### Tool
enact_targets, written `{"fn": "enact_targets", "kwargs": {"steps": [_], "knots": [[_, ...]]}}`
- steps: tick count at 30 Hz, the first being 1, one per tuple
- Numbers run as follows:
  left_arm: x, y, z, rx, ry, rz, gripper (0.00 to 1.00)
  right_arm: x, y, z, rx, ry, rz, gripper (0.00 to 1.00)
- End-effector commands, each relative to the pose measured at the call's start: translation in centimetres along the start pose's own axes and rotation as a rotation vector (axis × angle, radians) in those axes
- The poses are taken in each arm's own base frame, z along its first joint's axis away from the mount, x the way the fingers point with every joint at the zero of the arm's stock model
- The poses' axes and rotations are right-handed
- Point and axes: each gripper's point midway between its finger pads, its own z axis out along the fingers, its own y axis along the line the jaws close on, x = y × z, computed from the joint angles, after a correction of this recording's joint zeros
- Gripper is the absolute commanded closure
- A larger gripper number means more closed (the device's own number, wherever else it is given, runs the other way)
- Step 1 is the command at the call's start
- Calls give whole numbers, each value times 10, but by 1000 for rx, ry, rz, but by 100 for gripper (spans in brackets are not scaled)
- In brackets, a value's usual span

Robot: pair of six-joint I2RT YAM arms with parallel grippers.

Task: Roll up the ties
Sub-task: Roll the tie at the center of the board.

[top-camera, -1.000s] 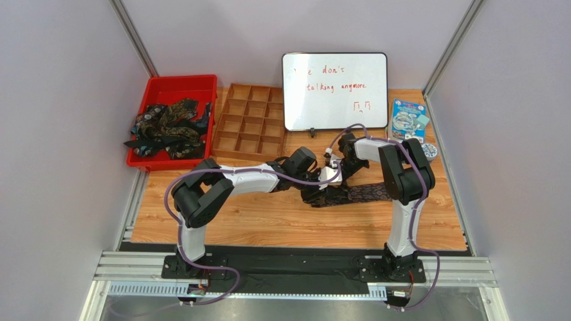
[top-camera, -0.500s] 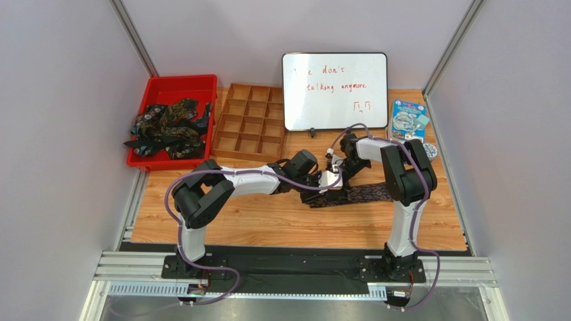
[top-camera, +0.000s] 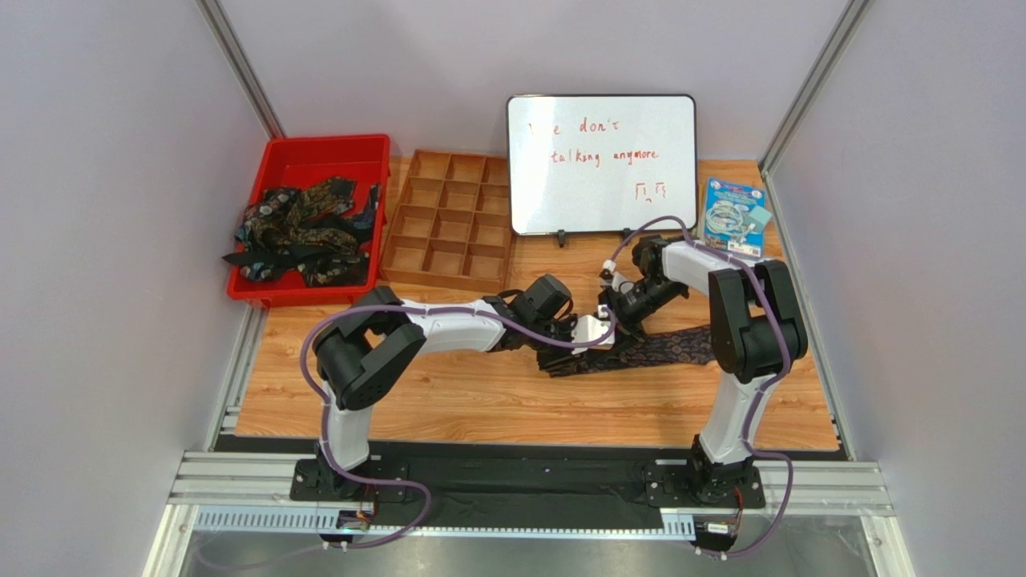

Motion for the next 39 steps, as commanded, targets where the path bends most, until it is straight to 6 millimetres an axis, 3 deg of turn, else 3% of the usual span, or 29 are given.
{"fn": "enact_targets", "kwargs": {"steps": [1, 5, 7, 13, 18, 21, 25, 30, 33, 39], "knots": [[75, -27, 4, 74, 238, -80, 78, -7, 21, -13, -67, -82, -12, 78], [73, -29, 5, 80, 227, -91, 77, -15, 30, -3, -103, -95, -25, 97], [71, -28, 4, 75, 226, -91, 76, -15, 28, 7, -97, -67, -28, 99], [65, -29, -1, 73, 207, -96, 71, -26, -25, 41, 38, -25, 59, 100], [50, -26, -13, 44, 165, -80, 68, -35, -52, 49, 139, -59, 81, 100], [38, -23, -22, 28, 133, -65, 58, -37, -63, 53, 174, -52, 103, 100], [19, -16, -41, -11, 68, -54, 39, -34, -74, 57, 206, -37, 120, 100], [8, -10, -66, -68, 12, -54, 30, -35, -81, 56, 246, -39, 109, 100], [11, -14, -68, -67, 6, -59, 27, -33, -81, 57, 255, -33, 101, 100], [8, -15, -52, -38, -32, -103, 25, -33, -82, 58, 273, -35, 97, 100]]}}
